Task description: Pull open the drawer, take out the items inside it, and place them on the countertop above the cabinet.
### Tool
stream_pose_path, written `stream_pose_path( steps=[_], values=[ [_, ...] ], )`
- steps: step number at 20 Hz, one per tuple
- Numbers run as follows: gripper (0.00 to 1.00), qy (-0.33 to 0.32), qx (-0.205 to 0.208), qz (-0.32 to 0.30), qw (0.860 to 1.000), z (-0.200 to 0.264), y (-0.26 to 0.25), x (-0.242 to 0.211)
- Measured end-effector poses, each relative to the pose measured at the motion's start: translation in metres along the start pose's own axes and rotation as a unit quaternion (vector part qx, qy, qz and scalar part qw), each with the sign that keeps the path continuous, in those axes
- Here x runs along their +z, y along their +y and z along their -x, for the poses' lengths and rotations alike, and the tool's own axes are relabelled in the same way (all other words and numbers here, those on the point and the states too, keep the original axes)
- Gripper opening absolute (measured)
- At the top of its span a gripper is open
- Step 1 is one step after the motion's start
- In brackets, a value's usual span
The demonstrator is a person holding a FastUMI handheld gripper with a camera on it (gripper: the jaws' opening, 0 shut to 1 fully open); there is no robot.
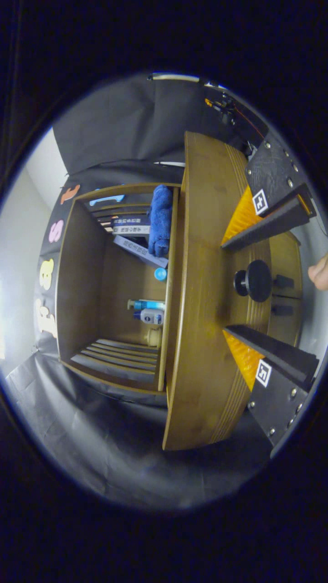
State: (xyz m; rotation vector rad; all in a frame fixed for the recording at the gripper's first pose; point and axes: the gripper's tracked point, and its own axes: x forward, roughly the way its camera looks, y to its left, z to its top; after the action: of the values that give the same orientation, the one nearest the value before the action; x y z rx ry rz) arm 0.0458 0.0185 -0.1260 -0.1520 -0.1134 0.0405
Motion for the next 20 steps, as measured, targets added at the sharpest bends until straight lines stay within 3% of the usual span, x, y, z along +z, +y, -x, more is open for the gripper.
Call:
stream_pose_path(
  steps=[20],
  values=[
    [0.99, 0.013, 0.003, -0.039, 0.999, -0.108, 0.012, -0.001]
  ],
)
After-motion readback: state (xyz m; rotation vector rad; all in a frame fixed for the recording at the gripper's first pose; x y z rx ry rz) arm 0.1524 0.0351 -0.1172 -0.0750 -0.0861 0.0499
